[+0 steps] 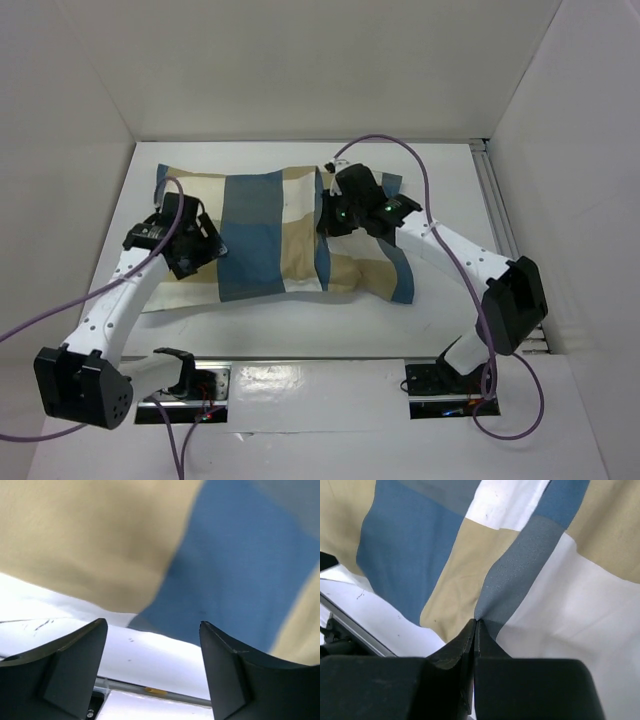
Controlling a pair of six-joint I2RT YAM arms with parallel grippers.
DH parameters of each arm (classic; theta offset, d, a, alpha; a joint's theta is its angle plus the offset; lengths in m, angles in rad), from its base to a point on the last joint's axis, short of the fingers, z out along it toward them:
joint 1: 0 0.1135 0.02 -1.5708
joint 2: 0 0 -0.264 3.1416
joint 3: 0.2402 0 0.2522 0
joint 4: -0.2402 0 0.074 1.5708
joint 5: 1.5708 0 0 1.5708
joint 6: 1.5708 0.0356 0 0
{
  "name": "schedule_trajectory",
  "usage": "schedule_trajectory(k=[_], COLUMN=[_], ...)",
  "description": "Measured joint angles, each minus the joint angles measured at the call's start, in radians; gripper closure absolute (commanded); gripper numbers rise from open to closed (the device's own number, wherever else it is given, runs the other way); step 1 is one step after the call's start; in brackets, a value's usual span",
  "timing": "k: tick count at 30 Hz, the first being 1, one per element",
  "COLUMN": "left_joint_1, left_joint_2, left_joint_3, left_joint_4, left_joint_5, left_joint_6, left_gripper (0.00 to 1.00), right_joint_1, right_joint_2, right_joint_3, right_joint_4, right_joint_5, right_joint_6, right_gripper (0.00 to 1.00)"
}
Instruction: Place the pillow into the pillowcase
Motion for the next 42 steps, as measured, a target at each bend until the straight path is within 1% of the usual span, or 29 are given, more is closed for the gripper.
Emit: schedule_trajectory(k=[3, 5, 6, 9, 12, 15, 19, 20, 21, 22, 23, 24, 25, 27, 28, 29, 30, 32, 34, 36, 38, 41, 42], left_joint_1=[0.038, 0.040, 0.039, 0.015, -0.031, -0.094, -0.190, -0.211, -0.224, -0.237, -0.246, -0.249, -0.242, -0.199, -0.158, -0.103, -0.044, 0.101, 0.216, 0.266, 0.288, 0.306, 0.308], left_joint_2=[0.003, 0.032, 0.053, 0.154, 0.288, 0.436, 0.602, 0.630, 0.644, 0.649, 0.643, 0.627, 0.605, 0.533, 0.487, 0.438, 0.391, 0.299, 0.231, 0.185, 0.149, 0.128, 0.129], left_joint_3=[-0.084, -0.138, -0.159, -0.188, -0.123, 0.016, 0.219, 0.263, 0.292, 0.313, 0.324, 0.326, 0.322, 0.286, 0.261, 0.231, 0.193, 0.108, 0.022, -0.053, -0.122, -0.182, -0.187], left_joint_4=[0.028, 0.064, 0.090, 0.171, 0.190, 0.185, 0.196, 0.200, 0.205, 0.210, 0.211, 0.209, 0.206, 0.203, 0.199, 0.198, 0.207, 0.220, 0.231, 0.250, 0.270, 0.299, 0.307], left_joint_5=[0.023, 0.061, 0.083, 0.125, 0.143, 0.146, 0.124, 0.117, 0.109, 0.097, 0.085, 0.075, 0.068, 0.068, 0.068, 0.068, 0.072, 0.075, 0.078, 0.096, 0.126, 0.170, 0.178], left_joint_6=[0.001, 0.003, 0.011, 0.027, 0.048, 0.070, 0.099, 0.104, 0.109, 0.120, 0.125, 0.127, 0.130, 0.125, 0.119, 0.114, 0.105, 0.088, 0.060, 0.034, 0.010, -0.019, -0.029], left_gripper=[0.11, 0.16, 0.23, 0.30, 0.31, 0.31, 0.30, 0.28, 0.26, 0.20, 0.20, 0.11, 0.03, 0.01, 0.01, 0.00, 0.00, 0.00, 0.00, 0.00, 0.00, 0.00, 0.00], right_joint_1=[0.000, -0.005, -0.009, -0.037, -0.067, -0.100, -0.184, -0.206, -0.228, -0.243, -0.251, -0.252, -0.250, -0.240, -0.238, -0.235, -0.234, -0.234, -0.234, -0.234, -0.234, -0.234, -0.234], right_joint_2=[0.029, 0.084, 0.115, 0.180, 0.187, 0.162, 0.138, 0.138, 0.138, 0.138, 0.138, 0.138, 0.138, 0.122, 0.104, 0.076, 0.039, -0.060, -0.159, -0.224, -0.257, -0.277, -0.285], right_joint_3=[0.002, -0.004, -0.016, -0.069, -0.090, -0.095, -0.116, -0.116, -0.115, -0.112, -0.103, -0.091, -0.080, -0.066, -0.068, -0.073, -0.090, -0.134, -0.168, -0.178, -0.178, -0.188, -0.199], right_joint_4=[0.023, 0.045, 0.060, 0.072, 0.080, 0.094, 0.113, 0.116, 0.117, 0.116, 0.108, 0.100, 0.098, 0.100, 0.092, 0.087, 0.090, 0.089, 0.086, 0.082, 0.073, 0.046, 0.036], right_joint_5=[0.011, 0.030, 0.039, 0.053, 0.058, 0.095, 0.148, 0.153, 0.161, 0.166, 0.168, 0.166, 0.163, 0.163, 0.165, 0.169, 0.172, 0.187, 0.198, 0.209, 0.216, 0.221, 0.224], right_joint_6=[0.000, 0.000, 0.001, 0.011, 0.025, 0.028, 0.065, 0.073, 0.079, 0.085, 0.087, 0.091, 0.085, 0.083, 0.089, 0.101, 0.108, 0.122, 0.134, 0.140, 0.141, 0.143, 0.145], right_gripper=[1.00, 1.00, 1.00, 1.00, 1.00, 1.00, 1.00, 0.98, 0.85, 0.68, 0.40, 0.31, 0.25, 0.19, 0.11, 0.09, 0.09, 0.06, 0.06, 0.05, 0.05, 0.04, 0.02])
